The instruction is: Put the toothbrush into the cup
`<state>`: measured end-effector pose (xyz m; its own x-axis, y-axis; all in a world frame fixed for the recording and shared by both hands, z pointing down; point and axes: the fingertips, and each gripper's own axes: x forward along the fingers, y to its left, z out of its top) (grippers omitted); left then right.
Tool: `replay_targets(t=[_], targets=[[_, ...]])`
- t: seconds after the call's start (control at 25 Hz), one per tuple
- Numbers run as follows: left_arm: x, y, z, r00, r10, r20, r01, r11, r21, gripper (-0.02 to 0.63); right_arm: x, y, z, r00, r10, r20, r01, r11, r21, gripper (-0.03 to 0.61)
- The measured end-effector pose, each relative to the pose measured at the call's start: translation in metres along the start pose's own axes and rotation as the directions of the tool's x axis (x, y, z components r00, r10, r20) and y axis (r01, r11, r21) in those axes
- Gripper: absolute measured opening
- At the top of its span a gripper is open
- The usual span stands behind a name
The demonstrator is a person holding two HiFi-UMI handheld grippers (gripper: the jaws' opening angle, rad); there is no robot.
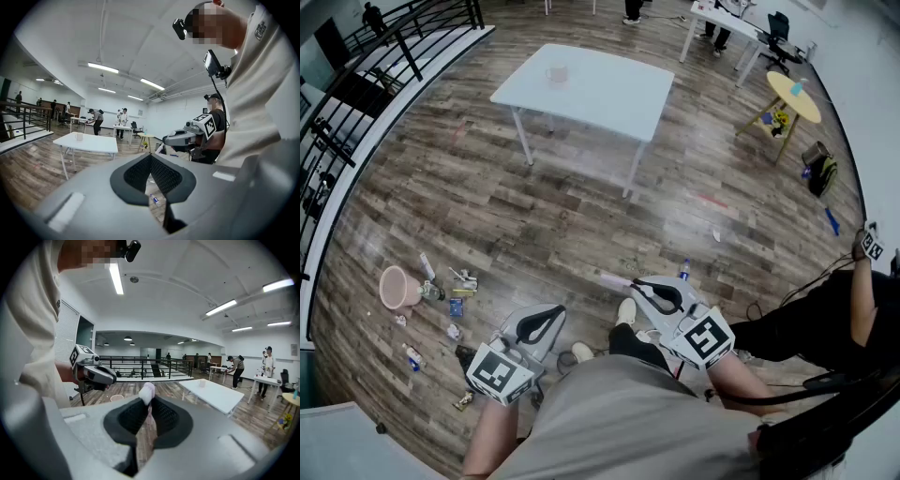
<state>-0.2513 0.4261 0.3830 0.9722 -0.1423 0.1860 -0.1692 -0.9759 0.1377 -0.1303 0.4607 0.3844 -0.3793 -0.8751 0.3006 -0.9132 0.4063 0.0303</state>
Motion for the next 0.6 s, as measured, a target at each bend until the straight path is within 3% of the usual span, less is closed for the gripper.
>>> replay_targets(t=[0.2, 0.6], targets=[[0.003, -0.007, -0.008, 1.000, -0.011, -0.010, 0.011, 1.000, 0.001, 0.006, -0.006, -0.002, -0.011, 1.000, -0.003, -0.009, 0.003, 0.999, -0.036, 0.025], [0.018, -0.009, -0.007, 0.999, -0.041, -0.009, 0.041, 0.999, -0.003, 0.006, -0.016, -0.012, -0.015, 0.999, -0.030, -0.013, 0.030, 1.000, 0.001, 0.025]])
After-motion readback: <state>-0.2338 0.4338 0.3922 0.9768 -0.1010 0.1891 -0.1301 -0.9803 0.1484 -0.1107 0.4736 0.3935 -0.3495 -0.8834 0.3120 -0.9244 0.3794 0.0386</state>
